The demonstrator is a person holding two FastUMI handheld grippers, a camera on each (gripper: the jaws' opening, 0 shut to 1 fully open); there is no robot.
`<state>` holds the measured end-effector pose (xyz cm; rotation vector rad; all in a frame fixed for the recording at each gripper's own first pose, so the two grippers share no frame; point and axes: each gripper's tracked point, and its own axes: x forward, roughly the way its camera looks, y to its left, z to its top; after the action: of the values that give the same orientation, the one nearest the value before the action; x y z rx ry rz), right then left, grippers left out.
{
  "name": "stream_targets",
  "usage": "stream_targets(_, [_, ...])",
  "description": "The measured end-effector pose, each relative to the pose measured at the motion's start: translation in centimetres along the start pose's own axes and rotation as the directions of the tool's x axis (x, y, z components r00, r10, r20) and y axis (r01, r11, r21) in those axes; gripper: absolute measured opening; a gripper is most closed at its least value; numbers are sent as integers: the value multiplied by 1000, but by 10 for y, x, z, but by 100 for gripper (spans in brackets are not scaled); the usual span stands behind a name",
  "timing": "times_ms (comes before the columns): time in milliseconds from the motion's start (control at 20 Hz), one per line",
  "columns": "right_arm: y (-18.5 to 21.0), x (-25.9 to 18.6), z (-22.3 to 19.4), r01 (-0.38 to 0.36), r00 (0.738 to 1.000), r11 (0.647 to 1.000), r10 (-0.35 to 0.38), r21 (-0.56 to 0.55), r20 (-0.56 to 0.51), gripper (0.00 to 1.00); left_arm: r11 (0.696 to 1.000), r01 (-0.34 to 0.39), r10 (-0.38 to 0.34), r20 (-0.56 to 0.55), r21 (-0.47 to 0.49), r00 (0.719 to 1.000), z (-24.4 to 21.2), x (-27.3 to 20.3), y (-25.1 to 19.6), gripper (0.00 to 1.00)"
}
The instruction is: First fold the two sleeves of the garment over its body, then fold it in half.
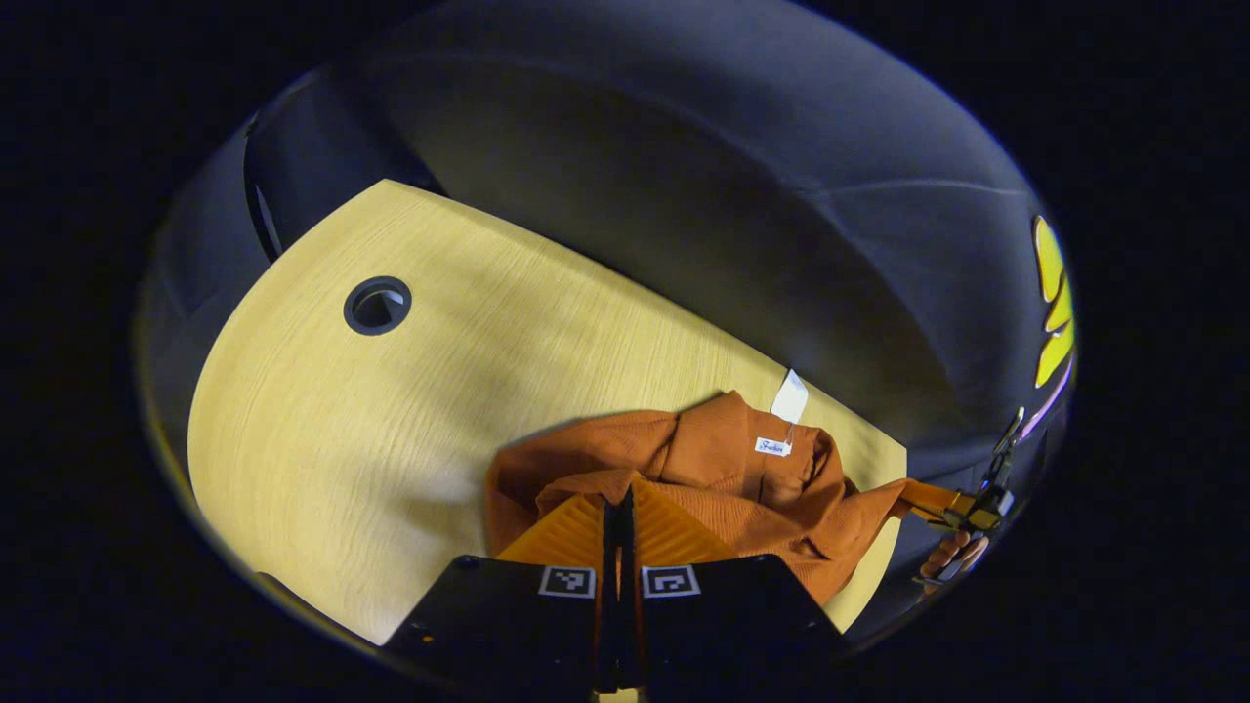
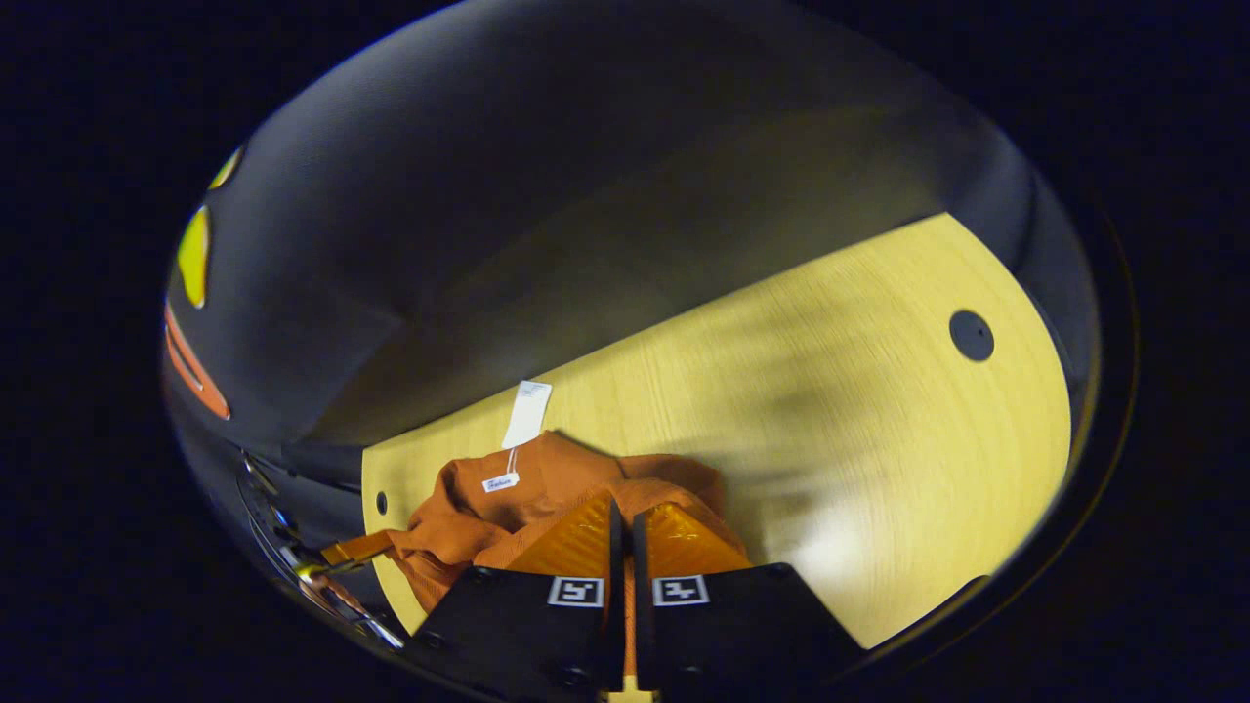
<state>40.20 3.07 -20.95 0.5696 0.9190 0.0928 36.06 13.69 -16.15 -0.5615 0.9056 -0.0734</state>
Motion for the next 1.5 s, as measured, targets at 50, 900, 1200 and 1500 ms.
stream_targets(50, [-2,4,-2,-6,1000,1000,6,18,2,6,1000,6,-6,-5,-10,1000,-1,5,1,4])
stream_targets(900, [55,-16,55,-108,955,991,126,-82,269,55,991,61,-78,147,117,986,38,21,-13,61])
stream_targets(1200, [76,-54,46,13,936,960,87,-281,340,81,973,-127,63,305,195,950,59,-29,-5,92])
stream_targets(1500, [109,-129,9,102,899,891,108,-443,424,98,954,-213,98,449,212,888,29,-115,-20,99])
